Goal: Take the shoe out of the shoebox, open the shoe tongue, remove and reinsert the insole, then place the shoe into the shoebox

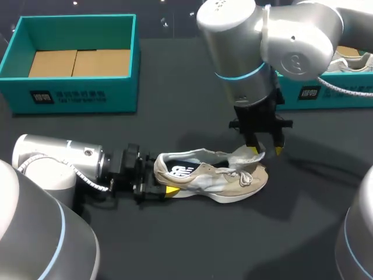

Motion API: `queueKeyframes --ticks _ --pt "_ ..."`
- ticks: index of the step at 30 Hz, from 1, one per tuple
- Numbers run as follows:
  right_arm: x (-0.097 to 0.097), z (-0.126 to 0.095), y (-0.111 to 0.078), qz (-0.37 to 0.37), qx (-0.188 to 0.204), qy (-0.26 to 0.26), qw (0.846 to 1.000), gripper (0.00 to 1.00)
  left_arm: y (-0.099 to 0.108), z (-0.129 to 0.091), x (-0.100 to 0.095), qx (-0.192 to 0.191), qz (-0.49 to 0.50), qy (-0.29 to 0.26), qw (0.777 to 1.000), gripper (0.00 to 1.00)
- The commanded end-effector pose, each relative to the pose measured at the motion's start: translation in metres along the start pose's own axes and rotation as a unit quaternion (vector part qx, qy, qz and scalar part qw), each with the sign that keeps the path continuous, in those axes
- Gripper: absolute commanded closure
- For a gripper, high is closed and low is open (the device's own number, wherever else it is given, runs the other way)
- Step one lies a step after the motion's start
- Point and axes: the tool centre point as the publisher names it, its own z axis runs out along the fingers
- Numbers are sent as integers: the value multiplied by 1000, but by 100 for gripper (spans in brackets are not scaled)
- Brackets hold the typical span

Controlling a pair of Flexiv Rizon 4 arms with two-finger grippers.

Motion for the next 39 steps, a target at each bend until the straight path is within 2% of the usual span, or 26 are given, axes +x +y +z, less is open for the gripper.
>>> queueKeyframes --ticks 1,6,10,12,13,15,16,21,25,27,30,33,39 --pt "-8 -44 -11 -16 -38 -1 999 52 1 0 1 0 0 0 1000 100" --pt "-3 -75 -14 -53 -79 10 995 54 1 0 1 0 0 0 1000 100" --pt "2 -95 -17 -88 -110 22 990 62 1 0 1 0 0 0 1000 100" --pt "5 -105 -19 -114 -127 30 985 69 1 0 1 0 0 0 1000 100" --pt "8 -110 -19 -128 -135 35 982 76 1 0 1 0 0 0 1000 100" --pt "12 -117 -20 -154 -146 46 976 96 1 0 1 0 0 0 1000 100" --pt "14 -121 -21 -175 -153 57 971 100 1 0 1 0 0 0 1000 100" --pt "33 -135 -26 -280 -170 82 941 100 1 0 1 0 0 0 1000 100" --pt "52 -138 -29 -355 -164 95 915 100 1 0 1 0 0 0 1000 100" --pt "62 -138 -29 -403 -155 117 894 100 1 0 1 0 0 0 1000 100" --pt "75 -136 -31 -449 -144 137 872 100 1 0 1 0 0 0 1000 100" --pt "87 -130 -36 -507 -128 116 844 100 1 0 1 0 0 0 1000 100" --pt "87 -130 -36 -507 -128 116 844 100 1 0 1 0 0 0 1000 100"
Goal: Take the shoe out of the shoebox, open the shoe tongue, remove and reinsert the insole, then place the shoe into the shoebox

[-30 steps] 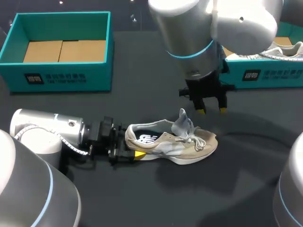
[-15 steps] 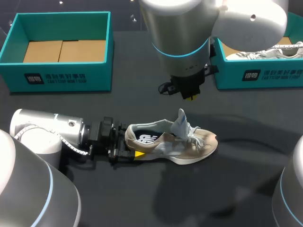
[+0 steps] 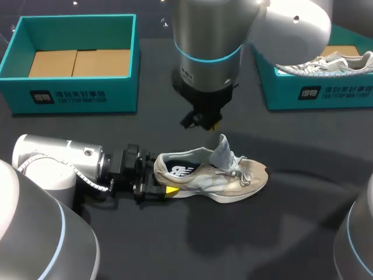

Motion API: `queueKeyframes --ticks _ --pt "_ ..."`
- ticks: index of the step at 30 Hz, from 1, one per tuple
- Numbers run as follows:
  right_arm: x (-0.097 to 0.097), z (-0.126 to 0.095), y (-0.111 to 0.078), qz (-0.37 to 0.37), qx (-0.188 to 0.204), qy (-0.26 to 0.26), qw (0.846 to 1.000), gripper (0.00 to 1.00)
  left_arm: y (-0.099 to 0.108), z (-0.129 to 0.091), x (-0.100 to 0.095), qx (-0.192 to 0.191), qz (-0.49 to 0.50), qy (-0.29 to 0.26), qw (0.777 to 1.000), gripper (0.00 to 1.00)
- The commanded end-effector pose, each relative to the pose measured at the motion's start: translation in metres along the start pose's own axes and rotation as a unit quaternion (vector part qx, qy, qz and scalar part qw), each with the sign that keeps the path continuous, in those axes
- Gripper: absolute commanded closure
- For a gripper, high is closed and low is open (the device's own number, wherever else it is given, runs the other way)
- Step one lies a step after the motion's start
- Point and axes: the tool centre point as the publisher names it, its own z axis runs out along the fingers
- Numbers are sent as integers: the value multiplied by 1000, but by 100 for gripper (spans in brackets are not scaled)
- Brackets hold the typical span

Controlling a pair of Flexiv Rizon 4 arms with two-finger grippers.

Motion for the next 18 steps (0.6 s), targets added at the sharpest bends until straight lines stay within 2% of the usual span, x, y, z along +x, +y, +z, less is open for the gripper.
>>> queueKeyframes --ticks 1,3,5,7,9,13,18 --pt "-4 3 6 -35 11 14 999 100 1 0 1 0 0 0 1000 100" --pt "-4 3 6 -35 11 14 999 100 1 0 1 0 0 0 1000 100" --pt "8 12 15 -89 0 19 996 100 1 0 1 0 0 0 1000 100" --pt "21 19 25 -135 8 1 991 100 1 0 1 0 0 0 1000 100" --pt "31 25 30 -168 -7 -2 986 100 1 0 1 0 0 0 1000 100" --pt "44 36 34 -201 -19 -11 979 100 1 0 1 0 0 0 1000 100" --pt "48 45 31 -227 -37 -7 973 100 1 0 1 0 0 0 1000 100"
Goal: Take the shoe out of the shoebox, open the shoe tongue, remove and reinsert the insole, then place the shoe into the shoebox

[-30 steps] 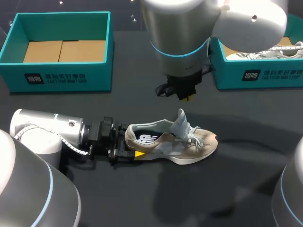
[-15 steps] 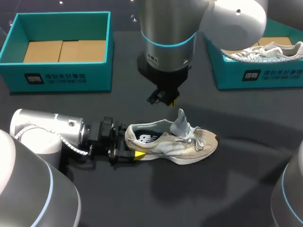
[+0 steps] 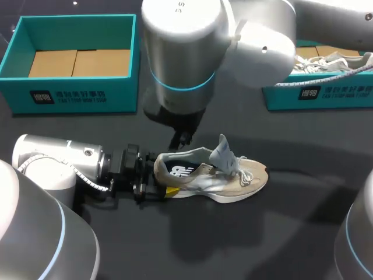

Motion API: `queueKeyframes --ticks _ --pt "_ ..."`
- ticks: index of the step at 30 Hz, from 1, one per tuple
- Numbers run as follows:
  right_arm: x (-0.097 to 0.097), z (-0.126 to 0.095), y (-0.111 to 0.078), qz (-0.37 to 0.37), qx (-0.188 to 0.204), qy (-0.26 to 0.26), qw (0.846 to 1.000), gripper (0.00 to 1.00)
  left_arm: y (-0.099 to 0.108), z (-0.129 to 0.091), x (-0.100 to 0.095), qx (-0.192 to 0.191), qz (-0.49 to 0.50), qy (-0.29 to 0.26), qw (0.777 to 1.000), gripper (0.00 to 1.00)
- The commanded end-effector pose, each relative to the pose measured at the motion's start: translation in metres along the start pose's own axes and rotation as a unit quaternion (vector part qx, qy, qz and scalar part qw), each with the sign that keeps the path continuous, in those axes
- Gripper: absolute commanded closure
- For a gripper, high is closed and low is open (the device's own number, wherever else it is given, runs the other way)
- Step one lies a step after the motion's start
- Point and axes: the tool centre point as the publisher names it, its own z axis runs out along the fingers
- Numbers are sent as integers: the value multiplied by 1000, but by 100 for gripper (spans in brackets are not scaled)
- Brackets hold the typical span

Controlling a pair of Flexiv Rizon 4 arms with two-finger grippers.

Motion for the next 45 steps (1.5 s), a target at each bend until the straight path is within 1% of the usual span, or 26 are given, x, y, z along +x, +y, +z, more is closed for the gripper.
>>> queueKeyframes --ticks 1,14,16,19,23,29,36,45 --pt "7 10 3 -30 -14 4 999 100 1 0 1 0 0 0 1000 100" --pt "8 10 2 -31 -12 9 999 100 1 0 1 0 0 0 1000 100" --pt "8 23 8 -51 -6 11 999 100 1 0 1 0 0 0 1000 100" --pt "12 37 12 -70 -25 7 997 100 1 0 1 0 0 0 1000 100" --pt "13 55 13 -69 -36 13 997 100 1 0 1 0 0 0 1000 100" --pt "16 71 13 -74 -38 19 996 100 1 0 1 0 0 0 1000 100" --pt "15 89 10 -67 -44 28 996 100 1 0 1 0 0 0 1000 100" --pt "14 106 12 -69 -39 40 996 100 1 0 1 0 0 0 1000 100"
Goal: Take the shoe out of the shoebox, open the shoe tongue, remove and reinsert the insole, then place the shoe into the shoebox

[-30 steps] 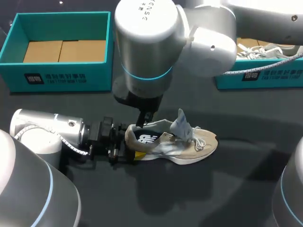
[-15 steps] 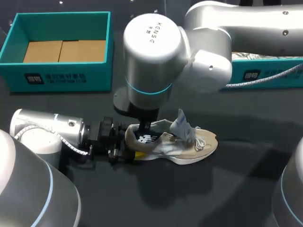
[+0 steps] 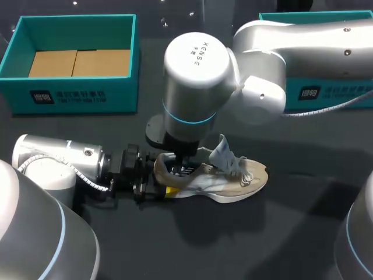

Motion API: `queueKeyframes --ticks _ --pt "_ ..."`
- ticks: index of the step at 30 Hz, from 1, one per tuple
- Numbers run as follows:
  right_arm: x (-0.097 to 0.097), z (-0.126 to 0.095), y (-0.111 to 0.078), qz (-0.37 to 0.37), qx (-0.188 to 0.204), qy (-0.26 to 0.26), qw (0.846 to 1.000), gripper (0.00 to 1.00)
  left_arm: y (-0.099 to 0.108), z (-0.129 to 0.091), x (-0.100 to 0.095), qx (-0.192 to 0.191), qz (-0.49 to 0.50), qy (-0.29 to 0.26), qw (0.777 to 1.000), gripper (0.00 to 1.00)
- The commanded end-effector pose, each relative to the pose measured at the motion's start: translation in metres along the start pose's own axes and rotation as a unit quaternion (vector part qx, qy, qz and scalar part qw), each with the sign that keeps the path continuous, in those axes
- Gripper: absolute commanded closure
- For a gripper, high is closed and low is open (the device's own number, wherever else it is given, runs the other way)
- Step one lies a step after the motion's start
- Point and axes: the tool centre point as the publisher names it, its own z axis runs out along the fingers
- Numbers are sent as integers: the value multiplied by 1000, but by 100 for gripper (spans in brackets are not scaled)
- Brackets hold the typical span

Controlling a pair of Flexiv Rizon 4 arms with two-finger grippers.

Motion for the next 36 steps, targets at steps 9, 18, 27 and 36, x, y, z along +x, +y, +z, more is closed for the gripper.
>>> queueKeyframes --ticks 9,18,27,36 --pt "-3 25 1 -5 8 5 1000 100 1 0 1 0 0 0 1000 100" --pt "-7 34 -8 6 14 3 1000 100 1 0 1 0 0 0 1000 100" --pt "-10 34 -29 34 29 3 999 100 1 0 1 0 0 0 1000 100" --pt "-17 29 -49 65 45 -4 997 100 1 0 1 0 0 0 1000 100"
